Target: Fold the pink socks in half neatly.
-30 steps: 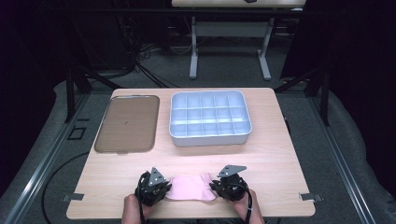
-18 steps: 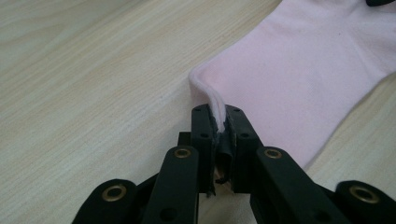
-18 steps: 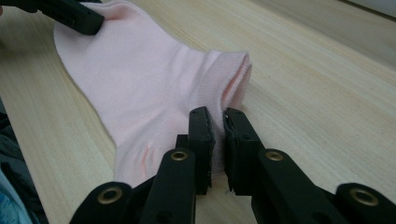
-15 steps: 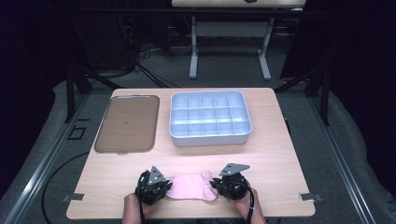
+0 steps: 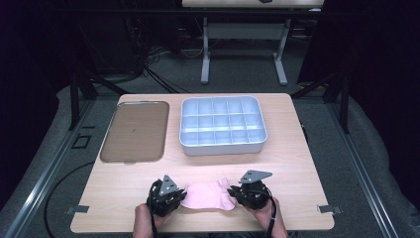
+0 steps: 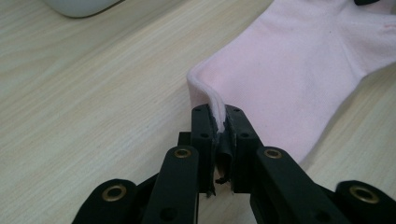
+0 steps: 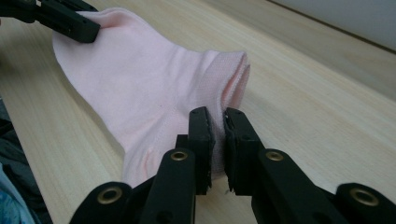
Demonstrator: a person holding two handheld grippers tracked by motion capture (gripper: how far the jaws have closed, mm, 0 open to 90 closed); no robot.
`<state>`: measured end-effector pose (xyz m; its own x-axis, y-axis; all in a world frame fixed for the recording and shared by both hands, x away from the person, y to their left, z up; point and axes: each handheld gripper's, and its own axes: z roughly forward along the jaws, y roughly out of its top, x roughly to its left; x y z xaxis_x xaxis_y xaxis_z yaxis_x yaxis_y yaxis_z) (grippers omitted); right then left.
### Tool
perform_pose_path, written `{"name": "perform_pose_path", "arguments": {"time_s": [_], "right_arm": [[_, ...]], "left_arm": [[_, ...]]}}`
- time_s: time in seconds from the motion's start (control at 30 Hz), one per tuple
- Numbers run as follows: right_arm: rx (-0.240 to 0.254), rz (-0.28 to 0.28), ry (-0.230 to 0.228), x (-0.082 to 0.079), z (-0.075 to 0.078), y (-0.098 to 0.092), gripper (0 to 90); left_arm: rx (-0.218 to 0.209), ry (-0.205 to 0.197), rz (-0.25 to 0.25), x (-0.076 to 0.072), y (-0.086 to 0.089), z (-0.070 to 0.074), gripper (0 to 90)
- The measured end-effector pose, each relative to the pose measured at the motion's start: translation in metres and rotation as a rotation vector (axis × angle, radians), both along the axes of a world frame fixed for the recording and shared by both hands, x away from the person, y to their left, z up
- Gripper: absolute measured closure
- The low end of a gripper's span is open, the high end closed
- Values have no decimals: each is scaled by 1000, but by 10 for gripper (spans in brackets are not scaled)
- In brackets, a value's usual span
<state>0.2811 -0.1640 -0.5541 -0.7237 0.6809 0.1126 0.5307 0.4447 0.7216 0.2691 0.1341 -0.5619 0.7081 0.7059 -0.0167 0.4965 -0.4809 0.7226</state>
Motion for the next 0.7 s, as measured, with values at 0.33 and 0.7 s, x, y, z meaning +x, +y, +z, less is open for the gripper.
{"name": "perform_pose_path", "arguments": {"time_s": [0.33,0.7], "right_arm": [[-48,-35,21,7,15,-18,820],[-96,-134,17,22,9,-28,819]], "left_arm": [[-36,-19,-16,10,-17,7,834],[-38,4,-42,30,-35,-3,826]]}}
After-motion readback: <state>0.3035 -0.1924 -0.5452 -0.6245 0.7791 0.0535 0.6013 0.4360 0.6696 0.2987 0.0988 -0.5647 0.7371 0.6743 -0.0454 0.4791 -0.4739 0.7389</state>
